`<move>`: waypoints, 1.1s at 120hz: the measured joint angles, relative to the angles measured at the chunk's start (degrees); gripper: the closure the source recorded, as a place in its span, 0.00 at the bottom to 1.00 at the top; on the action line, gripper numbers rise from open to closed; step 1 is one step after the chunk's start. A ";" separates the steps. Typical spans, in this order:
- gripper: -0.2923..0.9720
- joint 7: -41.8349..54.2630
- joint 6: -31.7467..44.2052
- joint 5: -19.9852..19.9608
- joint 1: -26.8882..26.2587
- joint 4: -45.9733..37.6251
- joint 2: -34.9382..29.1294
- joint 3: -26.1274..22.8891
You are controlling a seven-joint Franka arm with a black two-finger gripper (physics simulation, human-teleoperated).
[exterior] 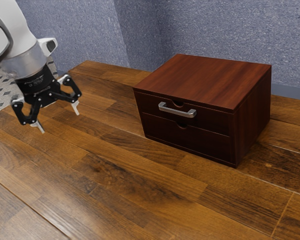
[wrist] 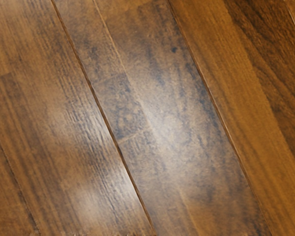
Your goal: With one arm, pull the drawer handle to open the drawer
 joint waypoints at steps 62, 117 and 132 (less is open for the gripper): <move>0.23 -20.82 7.46 -2.05 -2.80 15.66 21.25 -1.83; 0.23 -27.60 17.84 -4.89 -1.38 19.12 29.10 -7.91; 0.23 -28.37 20.18 -4.93 -1.32 19.72 31.40 -8.02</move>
